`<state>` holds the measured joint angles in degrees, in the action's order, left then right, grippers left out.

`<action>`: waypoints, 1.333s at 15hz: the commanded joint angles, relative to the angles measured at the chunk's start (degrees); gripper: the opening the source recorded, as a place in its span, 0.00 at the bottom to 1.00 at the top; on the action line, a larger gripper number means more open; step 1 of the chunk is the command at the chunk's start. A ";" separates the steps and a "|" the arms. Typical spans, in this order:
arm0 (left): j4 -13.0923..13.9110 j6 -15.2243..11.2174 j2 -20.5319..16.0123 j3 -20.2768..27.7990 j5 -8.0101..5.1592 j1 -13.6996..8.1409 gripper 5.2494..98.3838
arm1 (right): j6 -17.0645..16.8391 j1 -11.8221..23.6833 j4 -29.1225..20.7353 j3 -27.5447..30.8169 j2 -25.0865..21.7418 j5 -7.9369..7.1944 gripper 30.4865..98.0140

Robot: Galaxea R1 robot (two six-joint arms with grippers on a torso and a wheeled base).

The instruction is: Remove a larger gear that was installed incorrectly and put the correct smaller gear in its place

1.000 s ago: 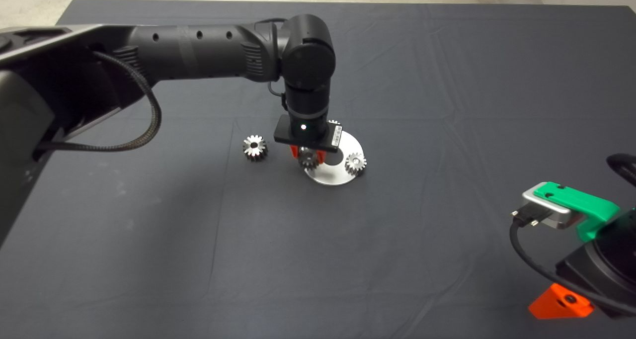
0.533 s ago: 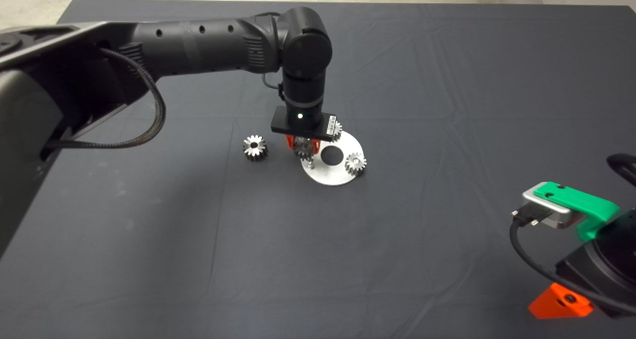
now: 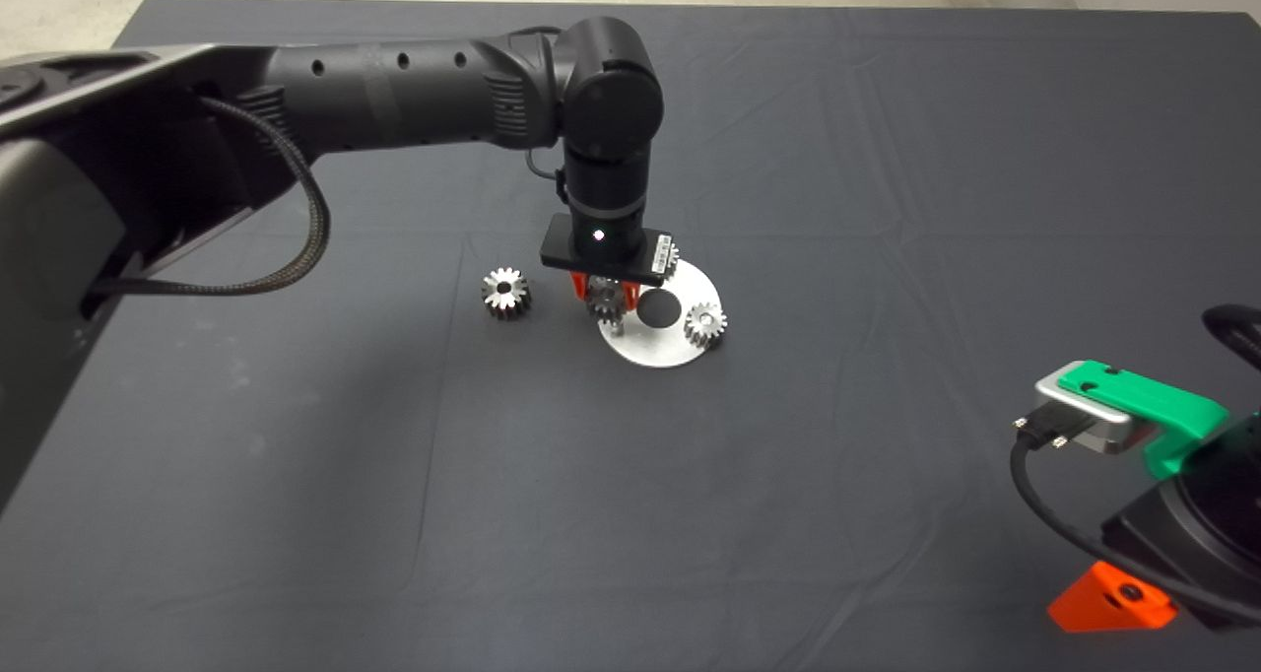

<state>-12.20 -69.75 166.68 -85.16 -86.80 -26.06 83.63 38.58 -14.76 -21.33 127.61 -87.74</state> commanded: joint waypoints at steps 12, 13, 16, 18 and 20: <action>0.51 -1.17 0.10 1.42 1.72 -1.10 0.32 | -0.13 1.15 1.49 0.08 -0.12 -4.90 0.98; 0.51 -1.09 0.10 1.33 1.80 -1.10 0.32 | -0.13 1.15 1.49 0.08 -0.12 -4.82 0.98; 0.51 -1.17 0.19 0.36 1.81 -1.10 0.32 | -0.16 1.15 1.49 0.08 -0.12 -4.81 0.98; 0.45 -1.09 0.01 0.27 1.72 -1.10 0.32 | -0.22 1.15 1.49 0.08 -0.12 -4.81 0.98; 0.43 -1.09 0.09 0.36 1.72 -1.10 0.32 | -0.22 1.15 1.49 0.08 -0.12 -4.81 0.98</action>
<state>-12.15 -70.86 166.67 -85.00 -85.00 -26.06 83.65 38.61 -14.76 -21.33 127.61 -87.76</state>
